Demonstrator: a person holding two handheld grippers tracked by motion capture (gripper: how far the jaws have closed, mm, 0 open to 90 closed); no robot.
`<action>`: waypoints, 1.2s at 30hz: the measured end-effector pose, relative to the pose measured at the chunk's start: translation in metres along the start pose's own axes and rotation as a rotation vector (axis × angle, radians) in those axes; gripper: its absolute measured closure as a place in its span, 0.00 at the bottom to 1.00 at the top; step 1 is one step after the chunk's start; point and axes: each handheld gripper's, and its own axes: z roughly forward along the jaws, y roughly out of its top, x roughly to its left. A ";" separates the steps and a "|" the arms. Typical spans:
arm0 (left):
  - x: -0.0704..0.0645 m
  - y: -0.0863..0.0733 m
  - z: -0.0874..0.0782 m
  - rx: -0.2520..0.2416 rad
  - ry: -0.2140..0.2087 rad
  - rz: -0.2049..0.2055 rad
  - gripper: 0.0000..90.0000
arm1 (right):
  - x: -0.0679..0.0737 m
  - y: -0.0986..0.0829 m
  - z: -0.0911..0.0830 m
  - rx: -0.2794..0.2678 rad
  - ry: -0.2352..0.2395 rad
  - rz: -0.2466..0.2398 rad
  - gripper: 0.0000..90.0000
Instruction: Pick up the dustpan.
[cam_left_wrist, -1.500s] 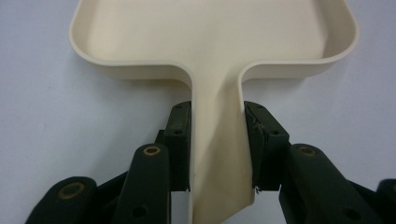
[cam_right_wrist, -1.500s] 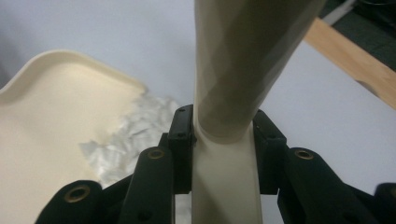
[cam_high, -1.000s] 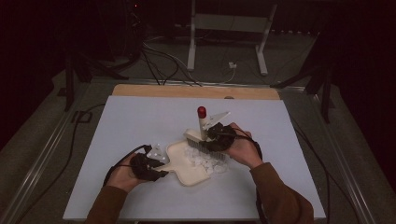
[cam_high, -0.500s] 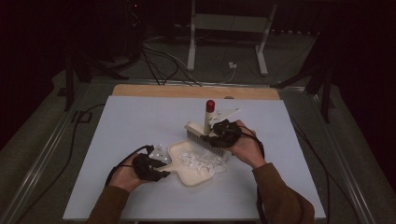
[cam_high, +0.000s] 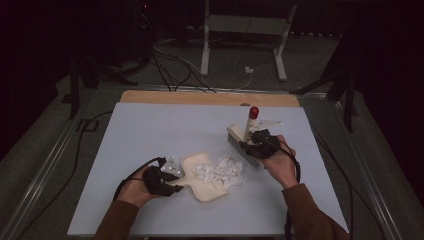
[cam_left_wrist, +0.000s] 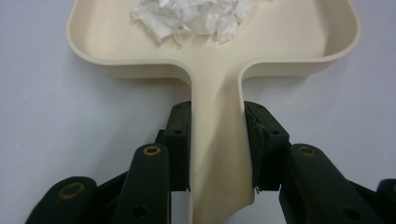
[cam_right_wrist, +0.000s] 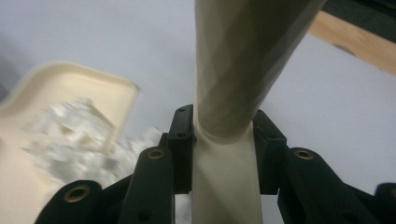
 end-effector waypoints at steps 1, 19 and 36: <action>0.000 0.000 0.000 0.001 0.000 0.001 0.73 | 0.000 -0.003 0.001 0.008 -0.011 0.008 0.74; -0.004 0.001 0.002 0.003 0.003 0.005 0.74 | 0.021 -0.029 0.008 0.051 -0.086 0.078 0.74; -0.005 0.003 0.005 -0.006 0.006 0.000 0.74 | 0.039 -0.027 0.012 0.054 -0.086 0.068 0.74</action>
